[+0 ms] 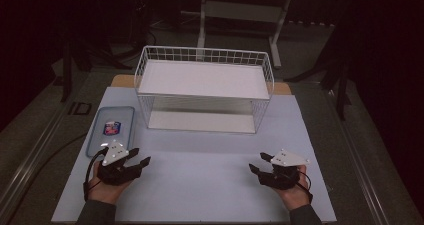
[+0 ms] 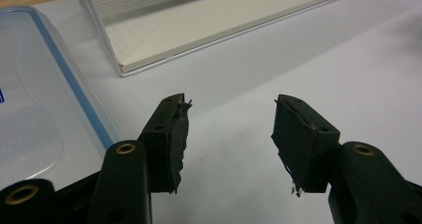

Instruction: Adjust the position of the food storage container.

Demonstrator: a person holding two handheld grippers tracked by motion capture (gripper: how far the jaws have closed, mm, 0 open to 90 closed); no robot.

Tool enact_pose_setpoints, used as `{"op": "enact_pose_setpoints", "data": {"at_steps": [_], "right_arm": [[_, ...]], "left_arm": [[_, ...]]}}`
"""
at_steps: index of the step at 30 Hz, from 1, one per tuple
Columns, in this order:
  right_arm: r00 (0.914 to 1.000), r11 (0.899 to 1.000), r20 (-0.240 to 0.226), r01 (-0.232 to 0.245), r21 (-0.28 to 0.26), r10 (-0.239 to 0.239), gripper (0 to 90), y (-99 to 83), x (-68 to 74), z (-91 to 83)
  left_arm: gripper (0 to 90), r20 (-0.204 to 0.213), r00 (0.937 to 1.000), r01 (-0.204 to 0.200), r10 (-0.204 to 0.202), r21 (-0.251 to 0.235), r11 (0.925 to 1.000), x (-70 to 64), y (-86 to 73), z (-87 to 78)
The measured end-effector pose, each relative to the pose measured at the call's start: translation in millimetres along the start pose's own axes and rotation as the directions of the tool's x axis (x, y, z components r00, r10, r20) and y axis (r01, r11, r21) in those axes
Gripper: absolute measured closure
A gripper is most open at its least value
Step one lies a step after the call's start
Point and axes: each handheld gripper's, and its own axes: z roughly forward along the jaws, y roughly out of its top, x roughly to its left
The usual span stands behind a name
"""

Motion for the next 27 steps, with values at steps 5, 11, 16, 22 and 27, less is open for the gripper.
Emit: {"op": "enact_pose_setpoints", "data": {"at_steps": [5, 11, 16, 22, 27], "right_arm": [[0.9999, 1.0, -0.005, -0.011, -0.006, 0.011, 39.0, -0.2, -0.5, -1.6], [0.9999, 1.0, 0.001, -0.013, -0.01, 0.013, 38.2, 0.0, -1.3, -1.9], [0.9999, 1.0, 0.001, -0.013, -0.008, 0.013, 37.9, -0.4, -1.7, -2.0], [0.9999, 1.0, -0.001, -0.017, -0.008, 0.017, 36.5, -0.9, -3.0, -2.5], [0.9998, 1.0, 0.0, -0.018, -0.009, 0.018, 35.8, -1.2, -3.2, -2.6]], "left_arm": [[49.0, 0.008, 0.9999, 0.008, -0.008, 0.0, 1.0, 1.6, 0.0, -0.4], [52.8, -0.001, 1.0, 0.008, -0.008, -0.006, 0.9999, 3.9, 0.2, -3.3], [59.4, -0.003, 1.0, 0.009, -0.009, -0.011, 0.9999, 6.0, 1.3, -5.4], [76.1, -0.055, 0.9982, 0.023, -0.024, -0.019, 0.9996, 13.5, 1.9, -15.4], [89.3, -0.111, 0.9919, 0.058, -0.061, -0.032, 0.9978, 33.7, 4.9, -29.7]]}}
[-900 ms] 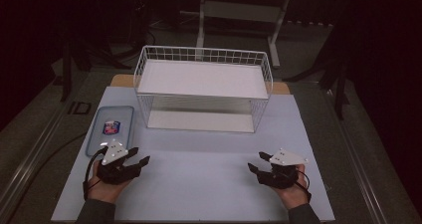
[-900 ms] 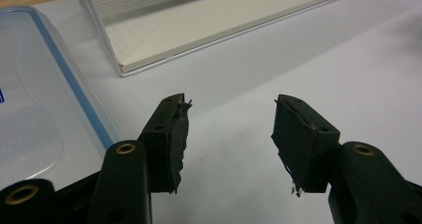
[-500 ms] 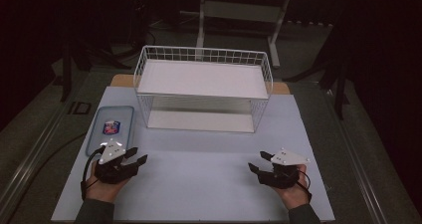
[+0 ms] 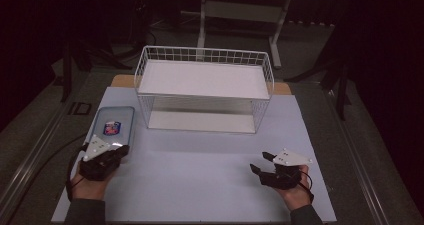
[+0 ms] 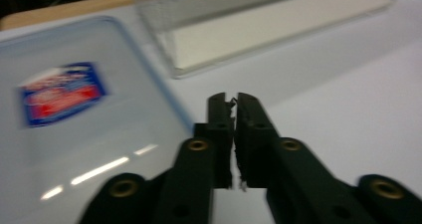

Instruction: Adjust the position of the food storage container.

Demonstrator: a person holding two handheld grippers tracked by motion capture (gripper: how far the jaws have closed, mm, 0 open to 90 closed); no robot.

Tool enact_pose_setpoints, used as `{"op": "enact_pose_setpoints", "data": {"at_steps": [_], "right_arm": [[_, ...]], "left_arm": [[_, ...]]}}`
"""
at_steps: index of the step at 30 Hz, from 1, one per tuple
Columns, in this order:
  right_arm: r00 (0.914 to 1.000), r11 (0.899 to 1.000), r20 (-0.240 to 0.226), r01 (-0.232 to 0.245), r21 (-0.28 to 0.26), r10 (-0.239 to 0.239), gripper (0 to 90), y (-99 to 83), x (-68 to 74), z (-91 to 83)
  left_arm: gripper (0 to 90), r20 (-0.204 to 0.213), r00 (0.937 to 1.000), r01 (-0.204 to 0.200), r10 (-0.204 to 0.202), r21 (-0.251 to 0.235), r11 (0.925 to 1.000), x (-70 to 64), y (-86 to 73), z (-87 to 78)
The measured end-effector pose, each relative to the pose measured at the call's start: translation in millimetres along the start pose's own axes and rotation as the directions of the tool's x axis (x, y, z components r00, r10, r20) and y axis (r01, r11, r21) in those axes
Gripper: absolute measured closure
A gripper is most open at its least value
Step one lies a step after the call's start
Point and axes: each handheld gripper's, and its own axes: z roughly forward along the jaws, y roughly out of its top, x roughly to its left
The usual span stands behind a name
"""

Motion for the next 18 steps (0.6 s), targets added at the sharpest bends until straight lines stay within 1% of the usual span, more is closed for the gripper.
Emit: {"op": "enact_pose_setpoints", "data": {"at_steps": [1, 2, 3, 4, 5, 6, 7, 8, 9, 10, 11, 12, 13, 14, 15, 18], "right_arm": [[1.0, 1.0, 0.001, -0.001, 0.001, 0.001, 35.8, -0.1, 0.0, -0.1], [1.0, 1.0, -0.001, -0.001, 0.001, 0.001, 35.9, -0.1, -0.1, -0.2], [1.0, 1.0, -0.003, -0.002, 0.004, 0.002, 35.8, -0.6, -0.4, 0.3], [1.0, 1.0, -0.003, -0.002, 0.004, 0.002, 35.8, -0.6, -0.4, 0.3], [1.0, 1.0, -0.003, -0.005, 0.007, 0.005, 35.8, -0.9, -0.3, 0.9], [1.0, 1.0, -0.003, -0.002, 0.009, 0.002, 35.8, -1.3, -0.5, 1.6], [1.0, 1.0, -0.003, -0.003, 0.013, 0.003, 35.8, -1.5, -0.3, 2.1], [1.0, 1.0, -0.003, -0.003, 0.013, 0.003, 35.8, -1.5, -0.3, 2.1], [1.0, 1.0, -0.004, -0.003, 0.013, 0.003, 35.8, -1.5, -0.1, 2.1], [1.0, 1.0, -0.004, -0.003, 0.013, 0.003, 35.8, -1.5, -0.1, 2.1], [1.0, 1.0, -0.005, -0.007, 0.017, 0.007, 35.8, -1.8, -0.1, 2.4], [1.0, 1.0, -0.005, -0.007, 0.017, 0.007, 35.8, -1.8, -0.1, 2.4], [0.9999, 1.0, -0.007, -0.008, 0.023, 0.008, 35.8, -2.5, -0.5, 3.0], [0.9999, 1.0, -0.007, -0.008, 0.023, 0.008, 35.8, -2.5, -0.5, 3.0], [0.9999, 1.0, -0.006, -0.008, 0.025, 0.008, 35.8, -2.7, -0.8, 3.3], [0.9999, 1.0, -0.007, -0.01, 0.025, 0.01, 35.8, -3.1, -1.5, 3.0]], "left_arm": [[89.4, -0.014, 0.9998, 0.014, -0.014, -0.006, 0.9999, 4.5, 1.7, -3.4], [89.5, -0.028, 0.9994, 0.017, -0.017, -0.009, 0.9998, 8.9, 3.5, -6.7], [89.5, -0.056, 0.9982, 0.021, -0.022, -0.014, 0.9997, 17.4, 6.0, -12.0], [89.6, -0.056, 0.9982, 0.021, -0.022, -0.014, 0.9997, 17.4, 6.0, -12.0], [89.6, -0.08, 0.9965, 0.021, -0.022, -0.012, 0.9997, 24.8, 7.0, -14.6], [89.6, -0.096, 0.995, 0.025, -0.026, -0.011, 0.9996, 29.9, 7.2, -16.0], [89.6, -0.12, 0.992, 0.036, -0.037, -0.008, 0.9993, 39.2, 6.7, -17.9], [89.6, -0.133, 0.9901, 0.045, -0.046, -0.005, 0.999, 45.1, 6.1, -19.2], [89.6, -0.161, 0.9844, 0.073, -0.072, -0.002, 0.9973, 59.7, 3.2, -22.1], [89.6, -0.161, 0.9844, 0.073, -0.072, -0.002, 0.9973, 59.7, 3.2, -22.1], [89.6, -0.175, 0.98, 0.097, -0.094, 0.006, 0.9953, 71.7, -1.6, -22.9], [89.6, -0.175, 0.98, 0.097, -0.094, 0.006, 0.9953, 71.7, -1.6, -22.9], [89.6, -0.194, 0.9772, 0.094, -0.087, 0.027, 0.9952, 77.2, -5.2, -22.4], [89.6, -0.203, 0.9756, 0.093, -0.082, 0.04, 0.9949, 80.7, -8.2, -21.8], [89.6, -0.213, 0.9732, 0.1, -0.088, 0.046, 0.9939, 84.8, -12.2, -21.5], [89.6, -0.226, 0.9682, 0.123, -0.108, 0.054, 0.9909, 91.6, -19.9, -21.0]]}}
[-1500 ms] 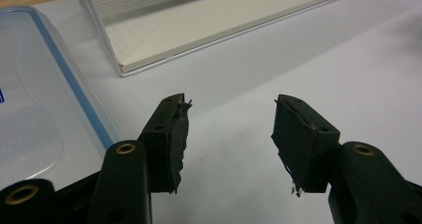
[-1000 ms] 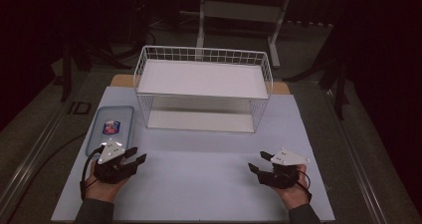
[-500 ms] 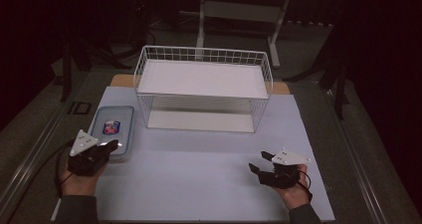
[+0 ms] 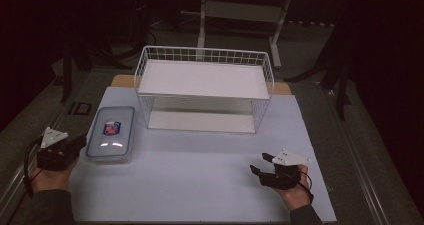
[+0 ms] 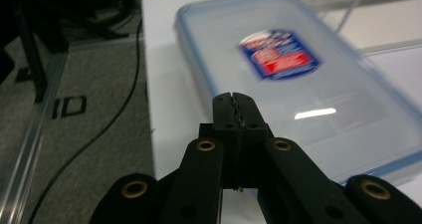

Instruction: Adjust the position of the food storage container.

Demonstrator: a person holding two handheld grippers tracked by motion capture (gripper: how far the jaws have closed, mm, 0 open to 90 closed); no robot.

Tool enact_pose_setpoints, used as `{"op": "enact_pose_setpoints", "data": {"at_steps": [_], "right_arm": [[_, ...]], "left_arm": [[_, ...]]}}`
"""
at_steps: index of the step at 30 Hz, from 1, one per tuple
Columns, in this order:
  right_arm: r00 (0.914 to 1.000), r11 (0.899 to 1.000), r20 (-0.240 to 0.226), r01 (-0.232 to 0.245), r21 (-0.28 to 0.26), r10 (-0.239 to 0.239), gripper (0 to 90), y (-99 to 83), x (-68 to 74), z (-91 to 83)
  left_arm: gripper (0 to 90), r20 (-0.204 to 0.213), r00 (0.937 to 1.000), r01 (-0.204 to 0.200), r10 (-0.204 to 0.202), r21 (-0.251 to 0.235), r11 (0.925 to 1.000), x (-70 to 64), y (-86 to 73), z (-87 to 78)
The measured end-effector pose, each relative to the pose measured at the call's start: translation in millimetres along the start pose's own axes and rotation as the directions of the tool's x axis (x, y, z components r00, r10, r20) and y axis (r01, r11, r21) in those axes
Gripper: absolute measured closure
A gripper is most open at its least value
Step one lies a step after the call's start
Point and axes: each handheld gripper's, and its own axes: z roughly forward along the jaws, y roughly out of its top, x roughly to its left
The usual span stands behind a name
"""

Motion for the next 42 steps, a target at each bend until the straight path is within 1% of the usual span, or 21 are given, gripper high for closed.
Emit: {"op": "enact_pose_setpoints", "data": {"at_steps": [4, 8, 10, 13, 16, 17, 18, 20, 22, 23, 24, 27, 28, 31, 32, 33, 34, 37, 39, 41, 42], "right_arm": [[1.0, 1.0, -0.004, 0.002, 0.0, -0.002, 35.9, -0.1, -0.2, -0.6], [1.0, 1.0, -0.007, 0.0, -0.001, 0.0, 36.1, -0.5, -0.8, -0.8], [1.0, 1.0, -0.008, -0.002, 0.0, 0.002, 36.1, -0.6, -0.8, -0.7], [1.0, 1.0, -0.008, -0.001, 0.0, 0.001, 36.2, -0.5, -0.9, -1.0], [1.0, 1.0, -0.008, -0.001, -0.001, 0.001, 36.4, -0.6, -1.2, -1.3], [1.0, 1.0, -0.009, -0.003, -0.001, 0.003, 36.5, -0.7, -1.3, -1.3], [1.0, 1.0, -0.009, -0.003, -0.001, 0.003, 36.5, -0.7, -1.3, -1.3], [1.0, 1.0, -0.009, -0.002, -0.001, 0.002, 36.5, -0.7, -1.4, -1.3], [1.0, 1.0, -0.009, -0.001, -0.001, 0.001, 36.5, -0.8, -1.6, -1.1], [0.9999, 1.0, -0.011, -0.003, 0.003, 0.003, 36.5, -0.9, -1.4, -1.0], [0.9999, 1.0, -0.011, -0.003, 0.003, 0.003, 36.5, -0.9, -1.4, -1.0], [0.9999, 1.0, -0.013, -0.003, 0.002, 0.003, 36.6, -1.0, -1.4, -1.2], [0.9999, 1.0, -0.013, -0.003, 0.002, 0.003, 36.6, -1.0, -1.4, -1.2], [0.9999, 1.0, -0.015, -0.002, 0.003, 0.002, 36.9, -1.1, -1.5, -0.9], [0.9999, 1.0, -0.014, 0.0, 0.005, 0.0, 36.9, -1.2, -1.6, -0.6], [0.9999, 1.0, -0.015, 0.002, 0.007, -0.002, 36.9, -1.3, -1.4, 0.0], [0.9999, 1.0, -0.015, 0.002, 0.007, -0.002, 36.9, -1.3, -1.4, 0.0], [0.9998, 1.0, -0.02, 0.003, 0.008, -0.002, 37.1, -1.0, -0.8, 0.5], [0.9998, 1.0, -0.018, 0.004, 0.007, -0.004, 37.1, -1.2, -1.4, 0.4], [0.9998, 1.0, -0.018, 0.0, 0.006, 0.0, 37.2, -1.3, -1.8, -0.7], [0.9998, 1.0, -0.018, 0.0, 0.006, 0.0, 37.2, -1.3, -1.8, -0.7]], "left_arm": [[89.5, -0.002, 0.9993, 0.038, -0.038, 0.041, 0.9984, 9.1, -14.7, 8.1], [89.6, 0.006, 0.9983, 0.058, -0.059, 0.074, 0.9955, 11.8, -26.6, 13.7], [89.7, 0.023, 0.9983, 0.051, -0.053, 0.079, 0.9956, 10.2, -27.4, 14.2], [89.7, 0.057, 0.9983, 0.007, -0.012, 0.077, 0.997, 0.9, -27.1, 12.9], [89.6, 0.076, 0.9971, 0.002, -0.008, 0.081, 0.9967, -2.9, -28.1, 12.7], [89.6, 0.113, 0.9936, -0.014, 0.004, 0.093, 0.9956, -8.3, -29.2, 12.7], [89.6, 0.113, 0.9936, -0.014, 0.004, 0.093, 0.9956, -8.3, -29.2, 12.7], [89.7, 0.149, 0.9879, -0.058, 0.042, 0.105, 0.9928, -17.1, -29.2, 13.0], [89.7, 0.195, 0.9769, -0.11, 0.086, 0.111, 0.9877, -29.0, -27.4, 13.9], [89.6, 0.233, 0.9641, -0.158, 0.128, 0.114, 0.9809, -39.5, -24.8, 15.0], [89.6, 0.233, 0.9641, -0.158, 0.128, 0.114, 0.9809, -39.5, -24.8, 15.0], [89.6, 0.289, 0.9382, -0.233, 0.191, 0.116, 0.9656, -61.0, -20.2, 18.1], [89.6, 0.289, 0.9345, -0.251, 0.208, 0.121, 0.9603, -66.0, -19.6, 19.0], [89.6, 0.328, 0.9129, -0.295, 0.244, 0.116, 0.9486, -81.8, -16.3, 20.9], [89.5, 0.333, 0.9078, -0.308, 0.255, 0.118, 0.9439, -86.3, -14.4, 21.9], [89.5, 0.346, 0.8982, -0.327, 0.271, 0.116, 0.9378, -94.3, -11.4, 24.8], [89.5, 0.346, 0.8982, -0.327, 0.271, 0.116, 0.9378, -94.3, -11.4, 24.8], [89.5, 0.375, 0.8797, -0.356, 0.292, 0.112, 0.9277, -111.6, -5.0, 32.8], [89.4, 0.397, 0.8639, -0.379, 0.31, 0.107, 0.919, -123.4, -2.3, 38.5], [89.4, 0.408, 0.8482, -0.41, 0.338, 0.101, 0.9066, -135.0, 0.9, 42.3], [89.4, 0.408, 0.8482, -0.41, 0.338, 0.101, 0.9066, -135.0, 0.9, 42.3]]}}
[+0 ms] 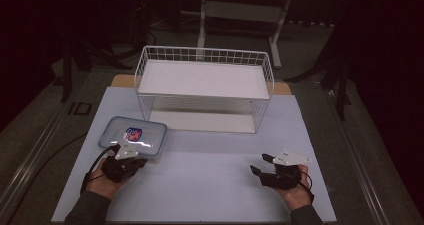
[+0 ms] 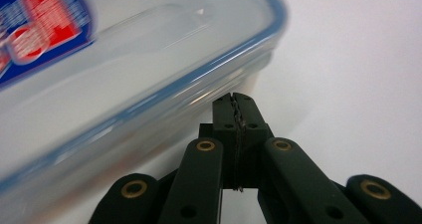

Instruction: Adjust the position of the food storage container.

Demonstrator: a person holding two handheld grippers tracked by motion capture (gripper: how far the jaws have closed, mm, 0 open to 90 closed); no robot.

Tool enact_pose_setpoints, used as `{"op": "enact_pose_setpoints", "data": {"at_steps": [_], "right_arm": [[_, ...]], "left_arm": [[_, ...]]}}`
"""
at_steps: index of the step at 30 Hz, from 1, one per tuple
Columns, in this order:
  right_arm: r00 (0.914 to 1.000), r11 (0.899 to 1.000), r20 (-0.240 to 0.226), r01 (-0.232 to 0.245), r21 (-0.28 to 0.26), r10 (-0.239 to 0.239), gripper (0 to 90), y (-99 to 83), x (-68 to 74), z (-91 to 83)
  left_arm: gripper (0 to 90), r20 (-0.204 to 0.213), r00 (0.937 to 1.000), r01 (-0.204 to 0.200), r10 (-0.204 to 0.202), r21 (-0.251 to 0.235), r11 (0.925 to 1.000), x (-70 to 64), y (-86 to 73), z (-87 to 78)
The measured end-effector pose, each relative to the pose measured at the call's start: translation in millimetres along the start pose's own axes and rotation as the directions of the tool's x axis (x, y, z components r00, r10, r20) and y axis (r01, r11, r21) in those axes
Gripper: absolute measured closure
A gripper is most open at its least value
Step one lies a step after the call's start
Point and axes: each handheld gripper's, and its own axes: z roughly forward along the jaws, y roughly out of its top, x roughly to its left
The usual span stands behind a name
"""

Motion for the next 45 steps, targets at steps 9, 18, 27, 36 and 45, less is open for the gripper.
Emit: {"op": "enact_pose_setpoints", "data": {"at_steps": [9, 18, 27, 36, 45], "right_arm": [[1.0, 1.0, 0.0, -0.005, -0.006, 0.005, 37.2, -0.8, -1.8, -1.8], [1.0, 1.0, 0.002, -0.004, 0.0, 0.004, 37.1, -1.3, -1.2, -0.9], [1.0, 1.0, -0.005, -0.005, -0.001, 0.005, 37.4, -1.6, -1.8, -2.2], [0.9999, 1.0, -0.015, -0.005, 0.012, 0.005, 37.3, -2.1, -2.4, 1.3], [0.9994, 1.0, -0.034, -0.004, 0.012, 0.004, 37.8, -2.6, 1.3, -0.3]], "left_arm": [[88.7, -0.032, 0.9973, 0.063, -0.066, -0.084, 0.9945, 15.2, -9.5, -28.3], [84.8, -0.18, 0.9638, 0.159, -0.197, -0.208, 0.9651, 63.1, -7.1, -66.5], [89.5, -0.278, 0.8967, 0.296, -0.345, -0.204, 0.9334, 114.3, -10.8, -55.9], [89.3, -0.304, 0.8597, 0.373, -0.41, -0.175, 0.9112, 130.7, -17.4, -39.4], [89.6, -0.302, 0.8646, 0.374, -0.402, -0.147, 0.9157, 132.3, -15.8, -25.2]]}}
